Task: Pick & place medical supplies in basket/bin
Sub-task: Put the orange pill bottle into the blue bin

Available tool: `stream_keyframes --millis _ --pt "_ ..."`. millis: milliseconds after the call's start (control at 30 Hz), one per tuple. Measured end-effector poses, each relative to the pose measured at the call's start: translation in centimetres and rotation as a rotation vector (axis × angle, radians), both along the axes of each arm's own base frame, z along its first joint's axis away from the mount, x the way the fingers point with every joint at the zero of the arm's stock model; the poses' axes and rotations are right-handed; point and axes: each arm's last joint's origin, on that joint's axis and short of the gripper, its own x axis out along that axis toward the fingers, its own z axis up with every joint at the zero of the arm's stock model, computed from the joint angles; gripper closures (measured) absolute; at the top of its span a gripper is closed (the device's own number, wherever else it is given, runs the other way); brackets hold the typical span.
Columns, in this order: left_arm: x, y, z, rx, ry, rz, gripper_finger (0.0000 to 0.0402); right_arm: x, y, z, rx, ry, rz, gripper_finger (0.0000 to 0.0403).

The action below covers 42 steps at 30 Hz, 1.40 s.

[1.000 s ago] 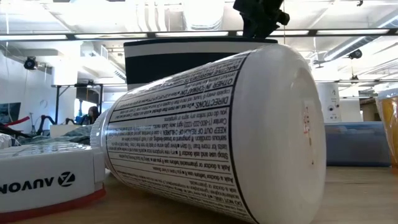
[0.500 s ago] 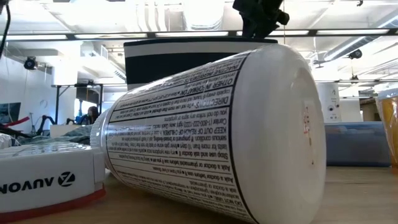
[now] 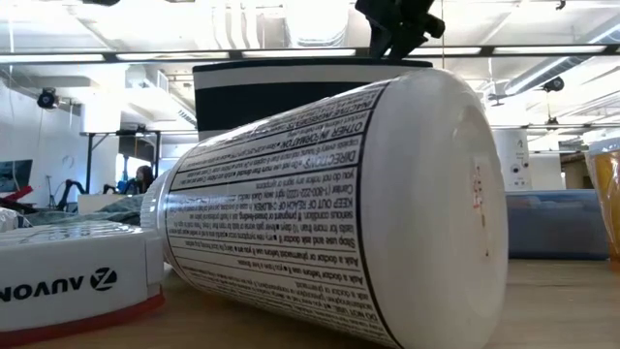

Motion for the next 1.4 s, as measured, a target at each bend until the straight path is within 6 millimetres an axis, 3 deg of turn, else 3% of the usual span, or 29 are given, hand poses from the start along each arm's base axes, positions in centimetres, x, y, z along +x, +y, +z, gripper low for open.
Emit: stream_keyframes --millis 133,233,467,633,733,867,1067,1233,1400 --pt "2.8 2.8 2.9 0.203 -0.165 0.020 0.0220 0.0 -0.1 0.0 0.000 -0.002 -0.005 0.0158" --pt "5.1 6.1 3.2 0.289 -0.185 0.039 0.0220 0.0 -0.1 0.0 0.000 -0.002 -0.005 0.0158" --pt "10.7 15.4 -0.5 0.185 0.102 0.127 0.0220 -0.2 -0.1 0.1 0.008 -0.003 -0.001 0.0158" --pt "13.3 17.7 -0.2 0.150 0.400 0.068 0.0189 -0.7 0.1 -0.1 0.038 0.039 0.008 0.0158" --pt "14.3 17.4 1.6 0.112 0.533 0.010 0.0156 -0.9 0.1 -0.3 0.051 0.066 0.003 0.0158" --pt "13.7 15.6 4.5 0.100 0.678 -0.070 0.0118 -0.9 0.1 -0.3 0.054 0.071 0.007 0.0158" --pt "11.1 9.6 7.0 0.179 0.789 -0.304 0.0108 -0.4 0.3 -0.1 0.110 0.028 0.100 0.0158" --pt "8.5 4.8 6.4 0.160 0.794 -0.412 0.0107 1.0 1.4 0.6 0.081 -0.053 0.259 0.0158" --pt "5.9 1.8 2.6 0.046 0.845 -0.420 0.0107 3.0 3.3 1.4 0.080 -0.195 0.506 0.0158"
